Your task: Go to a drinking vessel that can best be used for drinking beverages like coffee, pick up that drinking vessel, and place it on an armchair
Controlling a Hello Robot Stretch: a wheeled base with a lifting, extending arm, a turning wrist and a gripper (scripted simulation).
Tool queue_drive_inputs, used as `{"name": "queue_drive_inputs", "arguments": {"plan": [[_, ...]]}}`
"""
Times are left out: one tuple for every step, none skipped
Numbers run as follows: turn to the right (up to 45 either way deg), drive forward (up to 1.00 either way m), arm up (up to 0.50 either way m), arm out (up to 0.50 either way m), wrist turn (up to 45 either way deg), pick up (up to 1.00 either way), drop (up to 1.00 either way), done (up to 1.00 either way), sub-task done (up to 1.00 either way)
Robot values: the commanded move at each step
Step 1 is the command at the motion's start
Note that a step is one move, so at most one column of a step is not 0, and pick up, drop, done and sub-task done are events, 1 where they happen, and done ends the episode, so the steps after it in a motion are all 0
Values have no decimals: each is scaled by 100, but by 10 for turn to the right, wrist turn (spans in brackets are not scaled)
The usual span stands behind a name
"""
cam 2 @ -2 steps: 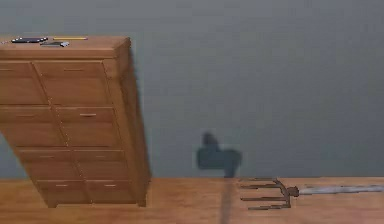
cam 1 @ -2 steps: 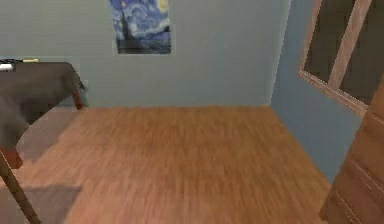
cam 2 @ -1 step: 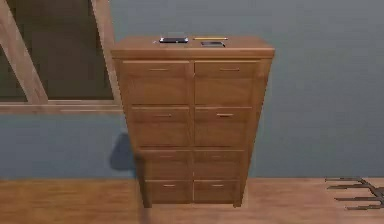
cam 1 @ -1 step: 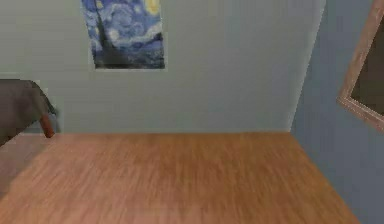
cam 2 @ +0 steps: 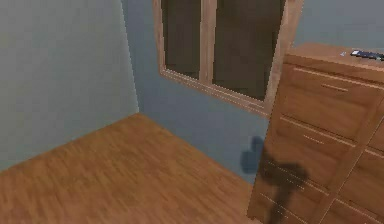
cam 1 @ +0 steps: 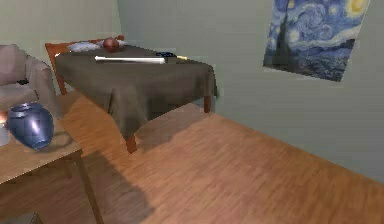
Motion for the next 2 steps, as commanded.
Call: {"name": "queue_drive_inputs", "arguments": {"plan": [[-60,0,0,0,0,0,0,0,0],[0,45,0,0,0,0,0,0,0]]}}
